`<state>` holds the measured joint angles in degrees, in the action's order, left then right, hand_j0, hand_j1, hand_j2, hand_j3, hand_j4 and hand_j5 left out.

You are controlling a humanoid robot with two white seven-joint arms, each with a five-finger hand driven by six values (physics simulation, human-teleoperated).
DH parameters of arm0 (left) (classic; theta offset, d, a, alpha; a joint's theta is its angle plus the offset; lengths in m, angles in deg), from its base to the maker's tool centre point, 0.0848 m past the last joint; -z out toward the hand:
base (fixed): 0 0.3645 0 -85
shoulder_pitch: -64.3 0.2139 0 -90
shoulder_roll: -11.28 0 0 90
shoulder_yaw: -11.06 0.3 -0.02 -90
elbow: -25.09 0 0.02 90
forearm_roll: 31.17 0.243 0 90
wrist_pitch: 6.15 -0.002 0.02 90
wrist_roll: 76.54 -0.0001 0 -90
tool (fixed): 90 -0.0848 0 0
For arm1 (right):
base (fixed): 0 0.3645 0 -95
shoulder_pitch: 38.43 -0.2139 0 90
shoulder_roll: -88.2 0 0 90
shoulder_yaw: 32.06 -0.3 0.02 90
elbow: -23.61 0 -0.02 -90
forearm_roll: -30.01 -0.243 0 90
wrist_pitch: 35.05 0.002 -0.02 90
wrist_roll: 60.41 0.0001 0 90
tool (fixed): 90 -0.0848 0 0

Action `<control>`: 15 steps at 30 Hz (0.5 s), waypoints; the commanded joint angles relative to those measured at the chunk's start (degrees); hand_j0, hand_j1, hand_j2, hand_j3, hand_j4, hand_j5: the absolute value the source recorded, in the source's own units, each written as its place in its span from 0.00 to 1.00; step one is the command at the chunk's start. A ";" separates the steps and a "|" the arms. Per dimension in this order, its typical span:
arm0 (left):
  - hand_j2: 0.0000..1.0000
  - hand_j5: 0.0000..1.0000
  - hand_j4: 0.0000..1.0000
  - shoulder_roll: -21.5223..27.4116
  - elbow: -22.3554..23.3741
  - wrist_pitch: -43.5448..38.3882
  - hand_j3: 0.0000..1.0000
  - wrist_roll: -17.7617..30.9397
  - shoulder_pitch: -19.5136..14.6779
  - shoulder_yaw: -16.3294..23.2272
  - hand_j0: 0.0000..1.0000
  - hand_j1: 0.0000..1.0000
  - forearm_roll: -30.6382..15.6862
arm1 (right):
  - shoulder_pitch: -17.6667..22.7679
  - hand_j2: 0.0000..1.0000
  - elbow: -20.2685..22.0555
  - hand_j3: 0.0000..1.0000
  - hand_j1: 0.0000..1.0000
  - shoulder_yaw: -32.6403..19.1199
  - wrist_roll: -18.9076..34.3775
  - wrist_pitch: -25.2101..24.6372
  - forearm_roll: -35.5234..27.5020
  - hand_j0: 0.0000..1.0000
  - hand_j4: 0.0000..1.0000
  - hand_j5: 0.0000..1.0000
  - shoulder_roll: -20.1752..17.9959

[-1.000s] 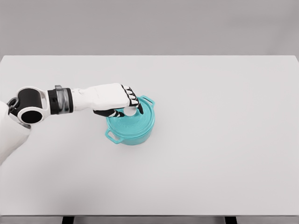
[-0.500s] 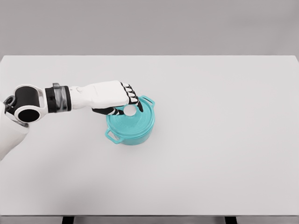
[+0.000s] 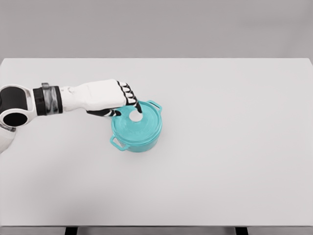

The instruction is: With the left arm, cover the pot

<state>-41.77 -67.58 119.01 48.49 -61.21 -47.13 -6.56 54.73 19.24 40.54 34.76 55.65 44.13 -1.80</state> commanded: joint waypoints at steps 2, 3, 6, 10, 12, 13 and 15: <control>0.69 0.69 0.69 3.56 -1.55 -0.15 0.69 -0.03 -0.17 -0.61 0.69 0.69 -2.90 | 0.00 1.00 -0.02 1.00 1.00 0.01 0.01 0.00 0.02 1.00 1.00 1.00 0.01; 0.69 0.69 0.69 4.79 -1.90 -0.15 0.69 -0.03 -0.26 -0.88 0.69 0.69 -3.34 | 0.00 1.00 -0.02 1.00 1.00 0.01 0.01 0.00 0.02 1.00 1.00 1.00 0.01; 0.93 0.93 0.93 11.73 -3.05 -0.15 0.93 -0.03 0.70 -8.52 0.93 0.93 -3.52 | 0.00 1.00 -0.02 1.00 1.00 0.01 0.01 0.00 0.02 1.00 1.00 1.00 0.01; 1.00 1.00 1.00 13.94 -2.26 -0.15 1.00 -0.03 7.03 -18.01 1.00 1.00 -3.69 | 0.00 1.00 -0.02 1.00 1.00 0.01 0.01 0.00 0.02 1.00 1.00 1.00 0.01; 1.00 1.00 1.00 13.94 -1.91 -0.15 1.00 -0.03 9.31 -20.21 1.00 1.00 -3.60 | 0.00 1.00 -0.02 1.00 1.00 0.01 0.01 0.00 0.02 1.00 1.00 1.00 0.01; 1.00 1.00 1.00 14.02 -1.47 -0.15 1.00 -0.03 9.40 -20.21 1.00 1.00 -3.43 | 0.00 1.00 -0.02 1.00 1.00 0.01 0.01 0.00 0.02 1.00 1.00 1.00 0.01; 1.00 1.00 1.00 14.02 0.47 -0.15 1.00 -0.03 9.93 -20.13 1.00 1.00 -3.34 | 0.00 1.00 -0.02 1.00 1.00 0.01 0.01 0.00 -0.07 1.00 1.00 1.00 0.01</control>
<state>-28.11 -68.30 119.01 48.49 -51.01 -65.96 -9.59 54.73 19.23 40.54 34.76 55.65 44.14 -1.80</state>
